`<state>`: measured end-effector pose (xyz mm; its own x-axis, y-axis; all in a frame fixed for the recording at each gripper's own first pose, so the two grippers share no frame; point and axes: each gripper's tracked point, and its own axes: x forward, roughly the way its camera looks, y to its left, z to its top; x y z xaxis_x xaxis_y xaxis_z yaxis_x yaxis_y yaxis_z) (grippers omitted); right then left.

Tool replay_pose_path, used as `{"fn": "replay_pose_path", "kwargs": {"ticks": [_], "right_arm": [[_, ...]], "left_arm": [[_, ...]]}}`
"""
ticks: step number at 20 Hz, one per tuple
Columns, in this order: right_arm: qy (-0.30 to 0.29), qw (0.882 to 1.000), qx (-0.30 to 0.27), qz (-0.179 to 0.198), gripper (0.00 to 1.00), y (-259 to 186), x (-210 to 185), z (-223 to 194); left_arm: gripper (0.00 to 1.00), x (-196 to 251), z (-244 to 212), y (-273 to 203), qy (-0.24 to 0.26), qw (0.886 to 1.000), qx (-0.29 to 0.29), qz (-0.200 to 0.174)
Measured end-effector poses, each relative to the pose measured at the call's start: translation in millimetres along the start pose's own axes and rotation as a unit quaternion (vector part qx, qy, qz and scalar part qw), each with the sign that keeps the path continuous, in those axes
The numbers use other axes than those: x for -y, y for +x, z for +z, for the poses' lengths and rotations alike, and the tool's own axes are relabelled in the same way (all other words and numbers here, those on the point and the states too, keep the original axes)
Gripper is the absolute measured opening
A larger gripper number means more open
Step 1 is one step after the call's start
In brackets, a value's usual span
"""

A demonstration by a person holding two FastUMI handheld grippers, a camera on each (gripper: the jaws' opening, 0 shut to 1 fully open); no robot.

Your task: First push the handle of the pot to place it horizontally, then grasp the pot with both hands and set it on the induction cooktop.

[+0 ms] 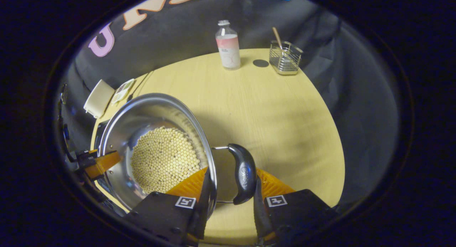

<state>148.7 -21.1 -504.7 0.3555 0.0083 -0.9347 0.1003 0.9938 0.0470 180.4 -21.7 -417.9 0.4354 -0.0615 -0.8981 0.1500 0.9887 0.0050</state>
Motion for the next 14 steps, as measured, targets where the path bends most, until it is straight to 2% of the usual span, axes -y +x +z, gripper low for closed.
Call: {"fn": "replay_pose_path", "kwargs": {"ticks": [1,2,5,6,7,8,9,10,11,14], "right_arm": [[-0.001,1.000,0.002,0.005,0.57,1.6,-0.5,0.5],[-0.004,1.000,0.004,0.009,0.51,4.3,-0.6,1.1],[-0.019,0.999,0.008,0.026,0.50,-3.0,-7.5,10.6],[-0.011,0.999,0.010,0.050,0.56,-14.7,-22.6,21.5],[-0.031,0.999,0.005,0.036,0.48,-2.2,-27.3,16.6],[-0.067,0.998,0.004,0.017,0.44,1.6,-25.4,13.0],[-0.096,0.995,-0.002,0.000,0.39,10.7,-20.5,19.7],[-0.086,0.996,-0.007,0.001,0.47,7.9,-15.6,14.3],[-0.050,0.999,-0.003,0.006,0.42,6.7,-13.9,22.2],[-0.061,0.998,-0.009,-0.001,0.47,11.7,-11.0,7.3]], "left_arm": [[0.69,-5.5,2.3,-7.0,-0.004,1.000,0.004,0.005],[0.69,-11.8,4.2,-14.8,-0.008,1.000,0.009,0.011],[0.68,-33.1,8.1,-35.5,-0.002,0.999,0.019,0.034],[0.69,-27.0,11.4,-41.6,-0.006,0.999,0.034,0.021],[0.51,-19.7,18.4,-40.0,-0.013,0.999,0.051,0.014],[0.33,-22.2,12.1,-36.6,-0.003,0.999,0.044,0.025],[0.37,-23.6,2.0,-30.7,0.010,0.999,0.032,0.031],[0.40,-25.6,-10.5,-24.5,0.019,0.999,0.011,0.039],[0.40,-29.2,-15.3,-23.6,0.016,0.999,0.016,0.040],[0.40,-61.0,-10.9,-30.8,-0.028,0.997,0.046,0.052]]}}
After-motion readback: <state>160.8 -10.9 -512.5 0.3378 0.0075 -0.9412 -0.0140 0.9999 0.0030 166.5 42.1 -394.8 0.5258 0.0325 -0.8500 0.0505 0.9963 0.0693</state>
